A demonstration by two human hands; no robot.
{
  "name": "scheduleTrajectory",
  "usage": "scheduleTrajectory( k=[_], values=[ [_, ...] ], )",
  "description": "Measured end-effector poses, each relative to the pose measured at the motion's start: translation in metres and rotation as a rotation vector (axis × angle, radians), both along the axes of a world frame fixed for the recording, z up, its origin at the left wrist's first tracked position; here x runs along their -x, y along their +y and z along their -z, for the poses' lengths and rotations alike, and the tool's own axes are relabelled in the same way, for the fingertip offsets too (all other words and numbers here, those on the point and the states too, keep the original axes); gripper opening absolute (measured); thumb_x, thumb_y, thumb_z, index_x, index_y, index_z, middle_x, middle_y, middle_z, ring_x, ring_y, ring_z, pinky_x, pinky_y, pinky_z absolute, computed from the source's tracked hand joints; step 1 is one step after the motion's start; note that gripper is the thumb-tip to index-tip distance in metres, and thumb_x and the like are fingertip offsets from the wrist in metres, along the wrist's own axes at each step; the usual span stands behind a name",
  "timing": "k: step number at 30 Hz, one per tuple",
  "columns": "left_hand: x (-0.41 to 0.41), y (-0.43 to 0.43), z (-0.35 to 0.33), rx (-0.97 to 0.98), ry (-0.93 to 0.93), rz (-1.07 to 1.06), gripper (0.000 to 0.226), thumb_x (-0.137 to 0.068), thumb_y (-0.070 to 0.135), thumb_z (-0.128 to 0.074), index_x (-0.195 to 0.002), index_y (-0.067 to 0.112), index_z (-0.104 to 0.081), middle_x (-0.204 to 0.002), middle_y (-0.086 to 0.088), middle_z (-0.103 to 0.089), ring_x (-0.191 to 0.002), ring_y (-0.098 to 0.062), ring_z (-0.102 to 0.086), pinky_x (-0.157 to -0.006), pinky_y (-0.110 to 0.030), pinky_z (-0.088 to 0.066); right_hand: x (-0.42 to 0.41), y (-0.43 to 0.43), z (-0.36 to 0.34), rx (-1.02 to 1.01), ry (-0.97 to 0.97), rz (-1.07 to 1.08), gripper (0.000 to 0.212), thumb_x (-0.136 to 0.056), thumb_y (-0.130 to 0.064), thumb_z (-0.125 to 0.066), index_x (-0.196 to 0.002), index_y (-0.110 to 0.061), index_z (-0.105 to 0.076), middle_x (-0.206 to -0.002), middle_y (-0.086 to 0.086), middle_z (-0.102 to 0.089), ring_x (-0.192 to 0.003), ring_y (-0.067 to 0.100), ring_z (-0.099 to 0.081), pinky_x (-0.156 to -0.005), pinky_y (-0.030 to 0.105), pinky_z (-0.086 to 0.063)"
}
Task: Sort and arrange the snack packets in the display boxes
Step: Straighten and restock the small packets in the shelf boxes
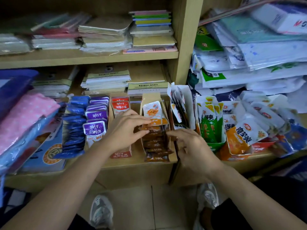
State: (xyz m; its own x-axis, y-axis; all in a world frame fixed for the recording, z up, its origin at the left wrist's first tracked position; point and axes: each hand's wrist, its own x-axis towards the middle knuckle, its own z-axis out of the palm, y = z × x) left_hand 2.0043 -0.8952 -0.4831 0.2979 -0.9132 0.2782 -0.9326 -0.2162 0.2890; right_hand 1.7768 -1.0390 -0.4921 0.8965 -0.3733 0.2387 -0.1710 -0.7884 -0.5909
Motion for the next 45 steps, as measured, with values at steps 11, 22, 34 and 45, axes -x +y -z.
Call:
scheduleTrajectory(
  k=[11,22,34,45],
  values=[
    [0.001,-0.008,0.013,0.494,0.404,-0.151,0.018,-0.087,0.025,-0.076,-0.104,0.019,-0.077,-0.096,0.011,-0.075,-0.089,-0.007,-0.071,-0.076,-0.036,-0.061,-0.076,-0.042,-0.007,0.389,-0.13,0.102,0.017,-0.08,-0.019,-0.083,-0.096,-0.022,-0.077,-0.088,-0.008,-0.071,-0.093,0.024,-0.053,-0.074,0.032,-0.022],
    [-0.002,-0.004,0.002,0.759,0.586,-0.381,0.012,-0.089,0.012,-0.075,-0.1,0.016,-0.07,-0.095,0.006,-0.074,-0.087,-0.005,-0.073,-0.068,-0.024,-0.06,-0.078,-0.045,-0.038,-0.208,-0.44,0.376,0.005,-0.098,-0.014,-0.063,-0.094,-0.013,-0.061,-0.076,-0.006,-0.07,-0.063,0.006,-0.071,-0.058,0.041,-0.061],
    [0.002,0.006,0.004,0.57,0.549,-0.247,0.027,-0.094,0.008,-0.068,-0.115,0.025,-0.066,-0.101,0.017,-0.067,-0.095,0.011,-0.065,-0.069,-0.007,-0.052,-0.098,-0.048,-0.054,-0.285,-0.349,0.287,0.003,-0.097,-0.008,-0.064,-0.095,-0.009,-0.062,-0.075,0.003,-0.072,-0.058,0.009,-0.071,-0.06,0.041,-0.061],
    [-0.001,0.006,0.011,0.42,0.374,-0.063,0.024,-0.095,0.015,-0.067,-0.117,0.017,-0.075,-0.108,0.011,-0.073,-0.103,-0.004,-0.067,-0.083,-0.022,-0.056,-0.123,-0.067,-0.052,-0.145,-0.408,0.245,0.009,-0.091,-0.007,-0.071,-0.087,-0.013,-0.065,-0.077,-0.001,-0.072,-0.072,0.012,-0.073,-0.068,0.041,-0.062]
  ],
)
